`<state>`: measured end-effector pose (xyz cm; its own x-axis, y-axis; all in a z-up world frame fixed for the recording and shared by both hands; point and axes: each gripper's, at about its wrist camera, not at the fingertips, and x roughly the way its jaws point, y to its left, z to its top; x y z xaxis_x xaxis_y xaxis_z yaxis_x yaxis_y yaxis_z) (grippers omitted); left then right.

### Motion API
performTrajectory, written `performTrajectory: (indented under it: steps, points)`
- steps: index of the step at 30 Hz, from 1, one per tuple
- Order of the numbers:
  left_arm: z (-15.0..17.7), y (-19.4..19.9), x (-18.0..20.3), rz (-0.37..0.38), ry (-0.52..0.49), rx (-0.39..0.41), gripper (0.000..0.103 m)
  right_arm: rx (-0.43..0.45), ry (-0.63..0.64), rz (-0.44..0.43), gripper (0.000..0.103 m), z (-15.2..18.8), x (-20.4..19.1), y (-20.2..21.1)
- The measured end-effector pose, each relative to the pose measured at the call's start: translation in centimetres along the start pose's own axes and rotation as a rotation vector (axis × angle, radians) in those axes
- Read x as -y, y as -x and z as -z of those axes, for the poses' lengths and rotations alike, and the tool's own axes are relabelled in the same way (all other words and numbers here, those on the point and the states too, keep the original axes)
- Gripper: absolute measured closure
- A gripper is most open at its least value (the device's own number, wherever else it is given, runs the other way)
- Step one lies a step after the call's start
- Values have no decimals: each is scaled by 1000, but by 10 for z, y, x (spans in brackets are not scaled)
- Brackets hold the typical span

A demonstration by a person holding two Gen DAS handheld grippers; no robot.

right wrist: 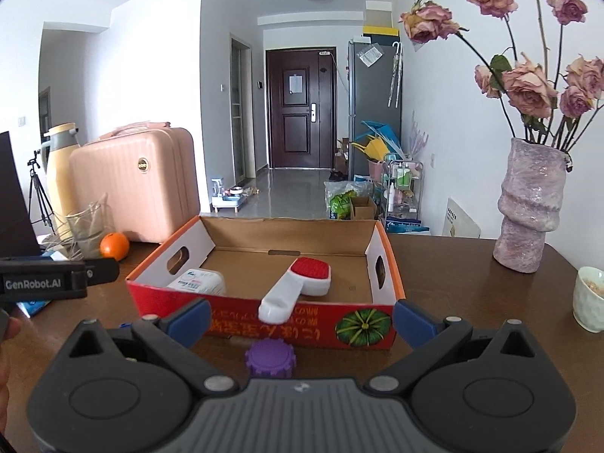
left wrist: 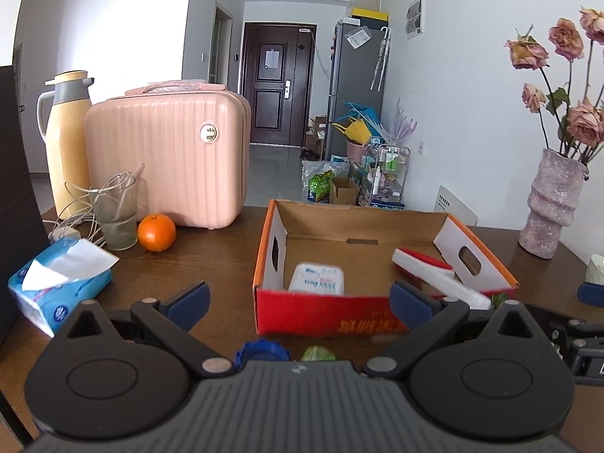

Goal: Organize rigid objects
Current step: 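Move the right tool to the small cube and grasp it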

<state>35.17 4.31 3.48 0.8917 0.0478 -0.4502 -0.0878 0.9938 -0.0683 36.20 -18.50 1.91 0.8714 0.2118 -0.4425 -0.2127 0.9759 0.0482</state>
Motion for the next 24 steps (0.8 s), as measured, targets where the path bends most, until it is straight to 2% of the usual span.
performTrajectory:
  steps: [9,24]
  points:
    - [28,29,-5,7,11,-10,0,10,-11,-12,0,31,-2,29]
    - [62,50,-12,25,9,-45,0,-67,23,-8,0,85,-11,39]
